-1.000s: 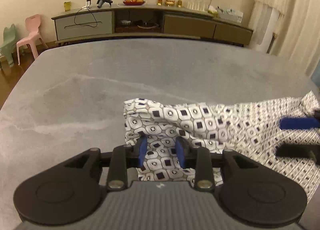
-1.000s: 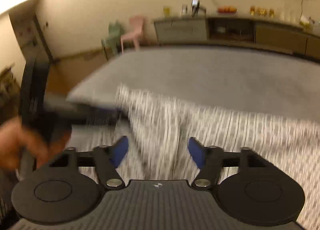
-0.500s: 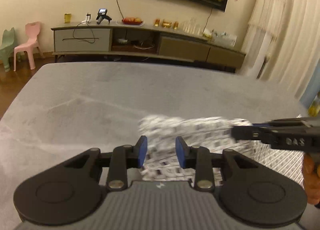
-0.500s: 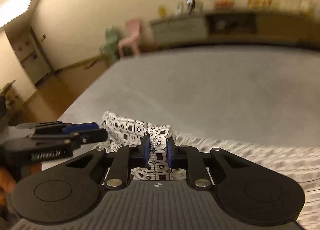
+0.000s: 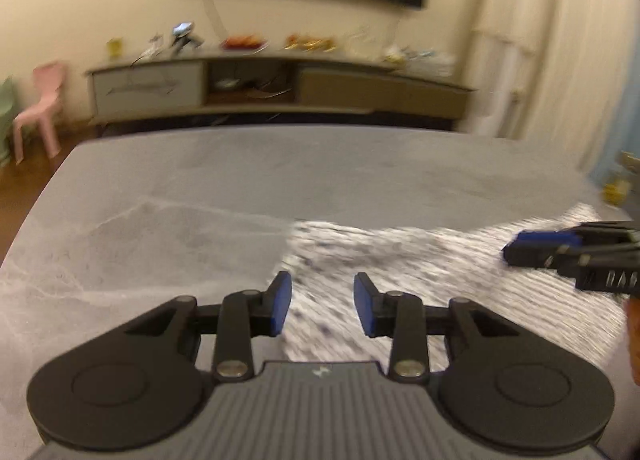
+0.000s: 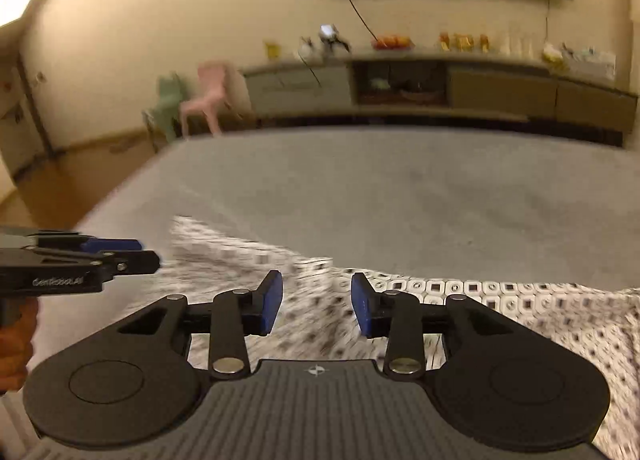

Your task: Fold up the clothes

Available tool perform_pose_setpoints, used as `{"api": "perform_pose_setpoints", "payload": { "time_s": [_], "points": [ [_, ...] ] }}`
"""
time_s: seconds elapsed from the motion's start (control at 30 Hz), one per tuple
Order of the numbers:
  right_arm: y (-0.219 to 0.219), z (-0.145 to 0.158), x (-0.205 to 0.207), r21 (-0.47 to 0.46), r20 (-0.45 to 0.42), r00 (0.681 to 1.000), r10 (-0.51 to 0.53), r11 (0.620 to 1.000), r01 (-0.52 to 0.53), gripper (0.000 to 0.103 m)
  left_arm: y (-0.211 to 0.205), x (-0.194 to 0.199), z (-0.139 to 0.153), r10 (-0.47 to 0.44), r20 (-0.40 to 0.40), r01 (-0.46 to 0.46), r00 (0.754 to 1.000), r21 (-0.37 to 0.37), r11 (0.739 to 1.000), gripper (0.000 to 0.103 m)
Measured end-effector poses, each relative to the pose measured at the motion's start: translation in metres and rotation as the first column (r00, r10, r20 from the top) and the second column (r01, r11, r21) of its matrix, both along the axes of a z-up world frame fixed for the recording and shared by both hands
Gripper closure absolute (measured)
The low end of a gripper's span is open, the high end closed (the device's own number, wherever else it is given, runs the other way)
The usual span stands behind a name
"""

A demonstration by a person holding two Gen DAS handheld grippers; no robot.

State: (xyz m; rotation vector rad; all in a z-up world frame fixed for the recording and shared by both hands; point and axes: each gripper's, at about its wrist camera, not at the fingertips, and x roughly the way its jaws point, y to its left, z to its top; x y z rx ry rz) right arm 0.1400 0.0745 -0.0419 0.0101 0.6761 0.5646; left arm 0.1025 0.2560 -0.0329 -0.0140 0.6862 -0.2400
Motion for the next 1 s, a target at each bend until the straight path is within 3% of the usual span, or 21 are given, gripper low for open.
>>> {"api": "perform_pose_setpoints", "payload": {
  "time_s": [0.1,0.2,0.3,0.47,0.63,0.73,0.8,0.87,1.0],
  "points": [
    [0.003,-0.005,-0.036,-0.018,-0.025,0.990,0.137,0.990,-0.138,0.065,-0.017,-0.019,-0.010,-0.086,-0.037,0.088,0.996,0.061,0.994,0.068],
    [0.000,-0.008,-0.040,-0.065,-0.031,0.990,0.138,0.988,-0.140,0.070,-0.036,-0.026,-0.033,-0.120,-0.112,0.139,0.986,0.184,0.973,0.068],
    [-0.003,-0.011,-0.044,-0.111,-0.037,0.990,0.139,0.984,-0.142,0.069,-0.045,-0.033,-0.041,-0.142,-0.118,0.168,0.983,0.254,0.952,0.068],
    [-0.006,-0.020,-0.047,-0.159,-0.042,0.989,0.139,0.977,-0.144,0.066,-0.034,0.007,-0.012,-0.065,0.004,0.064,0.998,0.180,0.982,0.064],
    [-0.004,-0.035,-0.046,-0.144,-0.038,0.990,0.139,0.979,-0.143,0.066,-0.028,0.085,-0.021,0.085,-0.065,-0.078,0.994,0.099,0.992,0.064],
    [-0.004,-0.043,-0.045,-0.136,-0.035,0.990,0.139,0.980,-0.142,0.066,-0.027,0.110,-0.040,0.186,-0.147,-0.166,0.971,0.138,0.976,0.064],
    [-0.008,-0.046,-0.044,-0.123,-0.041,0.990,0.132,0.983,-0.136,0.066,-0.030,0.106,-0.035,0.195,-0.139,-0.173,0.971,0.157,0.972,0.065],
    [-0.032,-0.032,-0.045,-0.053,-0.059,0.992,0.110,0.992,-0.114,0.063,-0.036,0.094,-0.016,0.179,-0.102,-0.161,0.979,0.158,0.974,0.065],
    [-0.124,-0.003,-0.046,0.001,-0.021,0.997,-0.073,0.997,0.073,0.035,-0.056,0.052,0.029,0.097,0.015,-0.098,0.995,0.102,0.990,0.065]
  ]
}}
